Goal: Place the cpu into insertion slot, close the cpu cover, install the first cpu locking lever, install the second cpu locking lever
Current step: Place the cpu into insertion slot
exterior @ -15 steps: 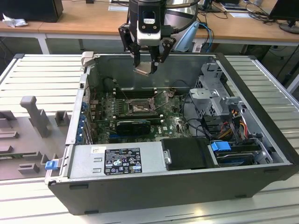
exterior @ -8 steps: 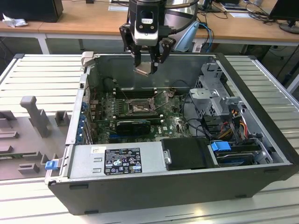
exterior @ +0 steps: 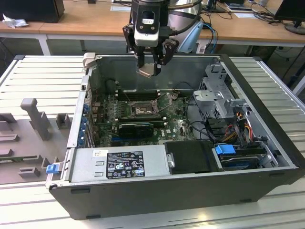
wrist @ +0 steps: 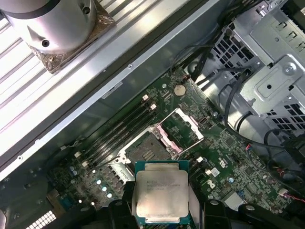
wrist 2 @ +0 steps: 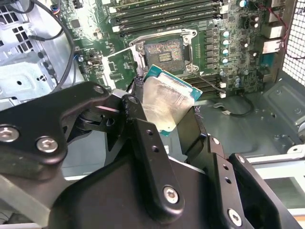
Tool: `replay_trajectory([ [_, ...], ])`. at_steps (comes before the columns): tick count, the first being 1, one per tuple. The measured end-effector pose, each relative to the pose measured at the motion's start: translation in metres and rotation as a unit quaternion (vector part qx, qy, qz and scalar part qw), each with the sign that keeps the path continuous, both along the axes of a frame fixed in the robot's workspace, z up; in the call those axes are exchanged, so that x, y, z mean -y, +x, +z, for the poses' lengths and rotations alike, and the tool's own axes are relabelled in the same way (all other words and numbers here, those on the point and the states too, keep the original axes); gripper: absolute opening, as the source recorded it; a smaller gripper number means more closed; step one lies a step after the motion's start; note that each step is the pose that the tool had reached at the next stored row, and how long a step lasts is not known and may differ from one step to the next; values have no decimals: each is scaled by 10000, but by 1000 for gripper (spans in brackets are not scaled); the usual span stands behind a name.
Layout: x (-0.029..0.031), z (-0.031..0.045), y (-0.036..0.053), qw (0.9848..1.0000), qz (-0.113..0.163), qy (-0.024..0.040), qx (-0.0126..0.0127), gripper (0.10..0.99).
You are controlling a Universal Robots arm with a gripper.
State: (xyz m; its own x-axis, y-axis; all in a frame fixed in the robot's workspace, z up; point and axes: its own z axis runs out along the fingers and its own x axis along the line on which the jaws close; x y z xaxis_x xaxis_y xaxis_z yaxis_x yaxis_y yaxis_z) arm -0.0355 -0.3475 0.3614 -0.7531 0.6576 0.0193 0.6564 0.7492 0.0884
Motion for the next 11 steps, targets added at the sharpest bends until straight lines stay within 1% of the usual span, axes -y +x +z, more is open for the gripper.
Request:
replay_trajectory([
  [6,0,-3,0,9998,-220,0,0,529],
  [11,0,-6,0,9990,-436,0,0,529],
])
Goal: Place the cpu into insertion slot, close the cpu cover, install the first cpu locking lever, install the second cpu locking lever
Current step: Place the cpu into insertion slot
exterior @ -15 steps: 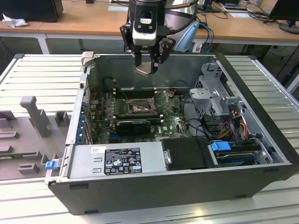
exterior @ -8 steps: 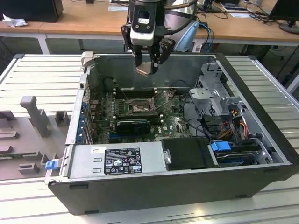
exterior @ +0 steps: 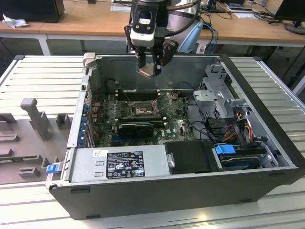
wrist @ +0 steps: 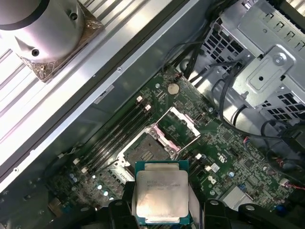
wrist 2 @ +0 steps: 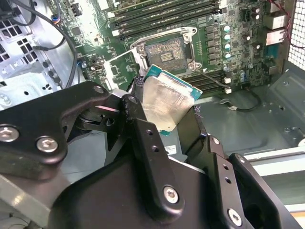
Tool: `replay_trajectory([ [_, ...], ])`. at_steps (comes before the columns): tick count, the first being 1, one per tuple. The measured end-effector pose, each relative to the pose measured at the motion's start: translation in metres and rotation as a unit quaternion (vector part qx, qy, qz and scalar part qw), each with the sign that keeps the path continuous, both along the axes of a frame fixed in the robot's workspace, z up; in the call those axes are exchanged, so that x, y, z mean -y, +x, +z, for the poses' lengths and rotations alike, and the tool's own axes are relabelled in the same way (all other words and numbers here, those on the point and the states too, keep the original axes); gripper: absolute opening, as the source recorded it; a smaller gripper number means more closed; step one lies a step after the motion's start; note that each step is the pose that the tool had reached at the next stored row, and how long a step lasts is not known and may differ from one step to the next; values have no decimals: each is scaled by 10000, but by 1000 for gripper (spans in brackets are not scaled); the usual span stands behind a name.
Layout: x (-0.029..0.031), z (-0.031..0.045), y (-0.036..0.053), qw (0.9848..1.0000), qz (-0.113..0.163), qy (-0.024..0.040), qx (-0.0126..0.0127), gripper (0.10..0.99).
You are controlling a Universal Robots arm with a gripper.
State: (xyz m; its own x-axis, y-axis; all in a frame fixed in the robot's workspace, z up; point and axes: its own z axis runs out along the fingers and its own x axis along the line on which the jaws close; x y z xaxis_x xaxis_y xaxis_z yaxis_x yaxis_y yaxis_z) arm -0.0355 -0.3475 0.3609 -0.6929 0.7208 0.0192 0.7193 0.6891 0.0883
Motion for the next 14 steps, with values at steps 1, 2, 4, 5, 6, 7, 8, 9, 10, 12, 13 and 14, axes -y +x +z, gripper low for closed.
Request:
replay_trajectory([
  [1,0,0,0,10000,-31,0,0,529],
  [2,0,-1,0,10000,-95,0,0,529],
  [4,0,-2,0,9997,-239,0,0,529],
  [5,0,-4,0,9992,-398,0,0,529],
  [6,0,-6,0,9986,-534,1,0,529],
  [7,0,-11,0,9975,-707,0,0,529],
  [8,0,-16,0,9965,-832,-2,0,529],
  [9,0,-24,0,9950,-996,-5,0,529],
  [10,0,-28,0,9932,-1165,-6,0,529],
  [12,0,-42,1,9912,-1322,-7,0,529],
  [13,0,-51,0,9912,-1323,-6,0,529],
  [14,1,-55,0,9912,-1323,-6,0,529],
])
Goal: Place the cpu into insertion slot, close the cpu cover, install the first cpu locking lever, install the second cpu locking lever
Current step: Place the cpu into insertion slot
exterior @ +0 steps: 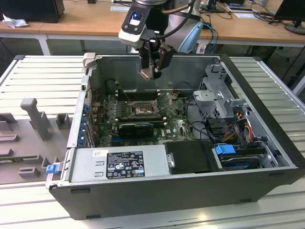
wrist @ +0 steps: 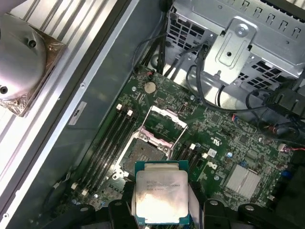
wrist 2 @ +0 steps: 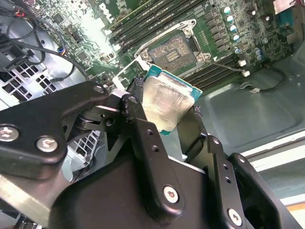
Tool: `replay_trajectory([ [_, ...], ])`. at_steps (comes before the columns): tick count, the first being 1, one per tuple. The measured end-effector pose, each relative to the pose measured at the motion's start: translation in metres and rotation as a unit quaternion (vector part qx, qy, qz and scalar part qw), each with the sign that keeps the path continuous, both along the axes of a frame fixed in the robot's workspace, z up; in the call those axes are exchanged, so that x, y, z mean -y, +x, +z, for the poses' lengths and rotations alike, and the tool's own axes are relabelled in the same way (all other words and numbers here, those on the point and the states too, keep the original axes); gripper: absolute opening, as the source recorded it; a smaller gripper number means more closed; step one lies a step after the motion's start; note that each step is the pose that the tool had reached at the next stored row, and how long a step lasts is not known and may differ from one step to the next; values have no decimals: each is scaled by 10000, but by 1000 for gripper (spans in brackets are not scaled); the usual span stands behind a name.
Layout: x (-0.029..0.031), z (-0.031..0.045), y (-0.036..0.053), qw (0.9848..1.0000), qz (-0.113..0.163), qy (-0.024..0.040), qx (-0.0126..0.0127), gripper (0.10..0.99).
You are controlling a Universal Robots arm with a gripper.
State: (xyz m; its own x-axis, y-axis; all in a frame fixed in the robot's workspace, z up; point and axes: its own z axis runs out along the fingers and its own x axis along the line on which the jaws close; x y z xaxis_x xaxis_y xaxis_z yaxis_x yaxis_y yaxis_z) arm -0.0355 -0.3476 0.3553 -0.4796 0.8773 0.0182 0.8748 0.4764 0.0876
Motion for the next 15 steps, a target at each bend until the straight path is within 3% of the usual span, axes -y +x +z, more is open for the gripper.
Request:
replay_trajectory([
  [6,0,-6,0,10000,-85,1,0,529],
  [15,0,-11,0,9986,-524,0,0,529],
])
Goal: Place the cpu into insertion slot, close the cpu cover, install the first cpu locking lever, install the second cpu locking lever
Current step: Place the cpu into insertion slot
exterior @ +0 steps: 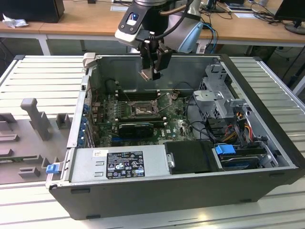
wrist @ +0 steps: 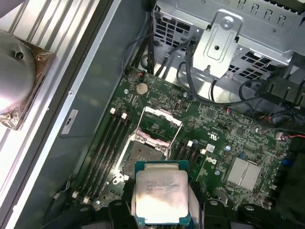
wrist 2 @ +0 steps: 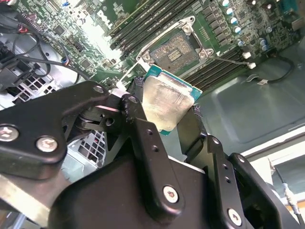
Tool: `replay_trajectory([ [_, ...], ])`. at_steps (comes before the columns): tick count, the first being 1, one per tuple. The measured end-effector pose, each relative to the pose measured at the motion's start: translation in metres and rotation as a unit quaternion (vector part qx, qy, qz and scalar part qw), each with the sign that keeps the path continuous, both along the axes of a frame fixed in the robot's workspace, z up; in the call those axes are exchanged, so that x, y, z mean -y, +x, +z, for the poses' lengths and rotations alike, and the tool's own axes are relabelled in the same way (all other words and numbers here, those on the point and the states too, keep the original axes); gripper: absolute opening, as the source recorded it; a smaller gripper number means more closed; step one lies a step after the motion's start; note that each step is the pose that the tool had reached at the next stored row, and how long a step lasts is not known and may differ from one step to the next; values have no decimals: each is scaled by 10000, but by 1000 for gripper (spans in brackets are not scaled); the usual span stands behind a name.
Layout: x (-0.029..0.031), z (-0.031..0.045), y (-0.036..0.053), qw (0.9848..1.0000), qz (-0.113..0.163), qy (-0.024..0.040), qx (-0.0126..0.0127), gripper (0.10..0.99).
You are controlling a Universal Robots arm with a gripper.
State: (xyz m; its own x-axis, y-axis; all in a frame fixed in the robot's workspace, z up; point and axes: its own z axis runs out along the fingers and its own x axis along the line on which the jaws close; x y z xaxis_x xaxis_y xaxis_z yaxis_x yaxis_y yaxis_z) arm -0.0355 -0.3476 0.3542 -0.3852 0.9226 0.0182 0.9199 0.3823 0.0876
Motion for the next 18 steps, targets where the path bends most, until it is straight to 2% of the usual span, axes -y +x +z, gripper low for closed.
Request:
replay_trajectory([
  [8,0,-4,0,9995,-318,0,0,529],
  [18,0,-7,0,9975,-702,0,0,529],
])
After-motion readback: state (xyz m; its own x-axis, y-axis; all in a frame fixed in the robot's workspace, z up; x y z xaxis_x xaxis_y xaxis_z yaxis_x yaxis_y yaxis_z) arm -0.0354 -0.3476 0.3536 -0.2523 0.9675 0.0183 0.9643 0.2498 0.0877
